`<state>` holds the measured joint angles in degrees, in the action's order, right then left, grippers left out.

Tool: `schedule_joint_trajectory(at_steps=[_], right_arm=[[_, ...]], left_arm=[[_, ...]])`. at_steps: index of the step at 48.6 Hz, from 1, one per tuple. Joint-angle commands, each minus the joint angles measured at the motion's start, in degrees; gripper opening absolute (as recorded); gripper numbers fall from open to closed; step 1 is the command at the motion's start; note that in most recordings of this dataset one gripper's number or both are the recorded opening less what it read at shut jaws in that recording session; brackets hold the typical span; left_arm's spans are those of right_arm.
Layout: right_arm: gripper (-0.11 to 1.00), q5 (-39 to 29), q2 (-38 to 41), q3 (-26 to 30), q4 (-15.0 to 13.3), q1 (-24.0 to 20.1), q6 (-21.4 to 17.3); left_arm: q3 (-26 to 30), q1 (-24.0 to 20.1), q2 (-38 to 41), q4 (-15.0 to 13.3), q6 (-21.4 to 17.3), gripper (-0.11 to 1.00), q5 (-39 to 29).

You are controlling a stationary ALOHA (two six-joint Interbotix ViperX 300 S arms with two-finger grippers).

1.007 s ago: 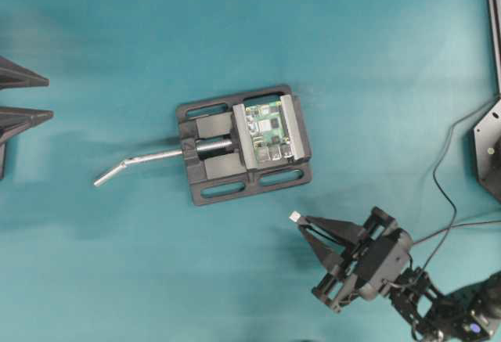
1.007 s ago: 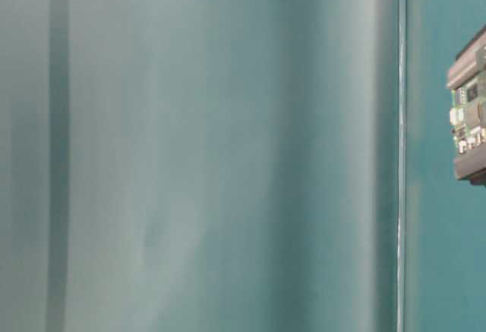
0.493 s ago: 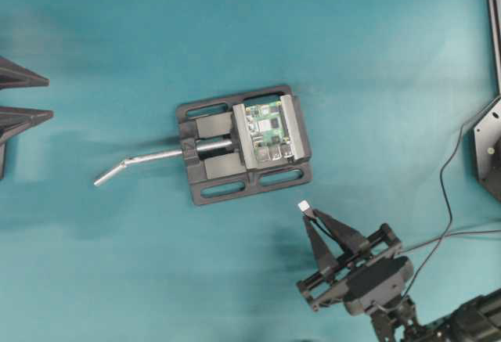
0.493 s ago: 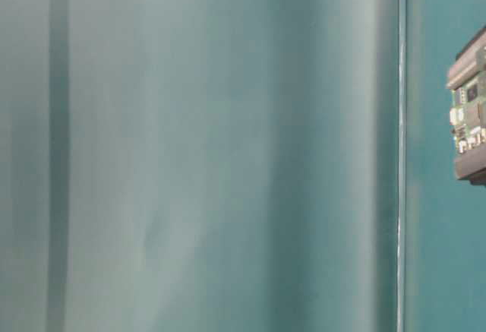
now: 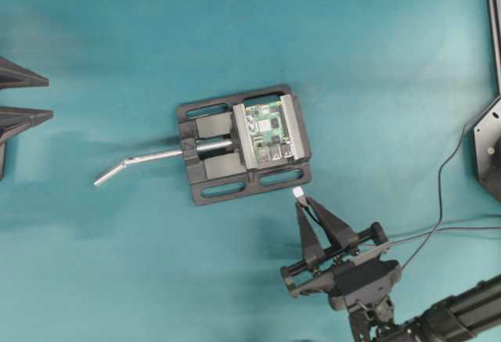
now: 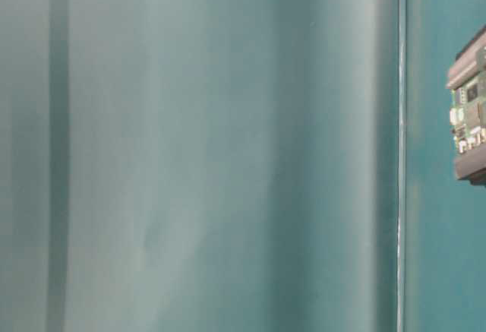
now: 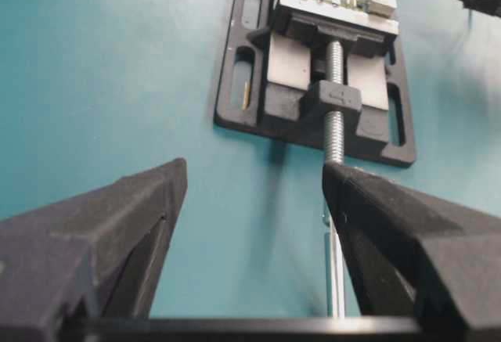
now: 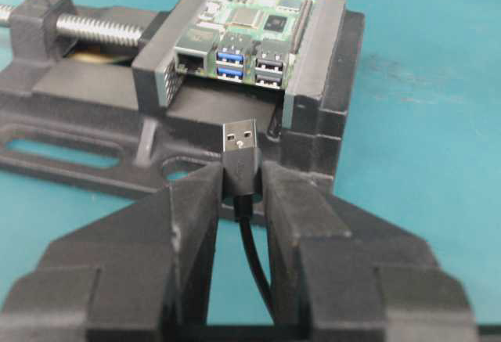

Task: Insert the USB into the fixed PCB.
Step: 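Lift the USB plug and carry it toward the board's ports, then align the plug with the lower-right black USB port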

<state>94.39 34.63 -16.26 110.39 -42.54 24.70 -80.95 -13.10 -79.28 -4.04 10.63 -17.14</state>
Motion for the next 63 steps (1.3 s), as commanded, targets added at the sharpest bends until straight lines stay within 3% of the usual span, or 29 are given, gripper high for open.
schedule_joint_trajectory(at_steps=[1,10,29,63], right_arm=[[0.21,1.14,-0.62,0.97,0.09,0.18,-0.79],[0.21,2.46,0.0,1.41,0.0,1.32,-4.48],[0.21,3.16,1.49,1.85,-1.93,1.67,-8.53],[0.21,5.01,3.52,3.43,-1.93,2.2,-8.88]], left_arm=[[0.62,-0.18,0.44,0.18,0.35,0.74,0.18],[0.62,-0.09,0.44,0.18,0.35,0.74,0.18],[0.62,-0.09,0.53,0.18,0.35,0.74,0.18],[0.62,-0.09,0.44,0.18,0.35,0.74,0.18]])
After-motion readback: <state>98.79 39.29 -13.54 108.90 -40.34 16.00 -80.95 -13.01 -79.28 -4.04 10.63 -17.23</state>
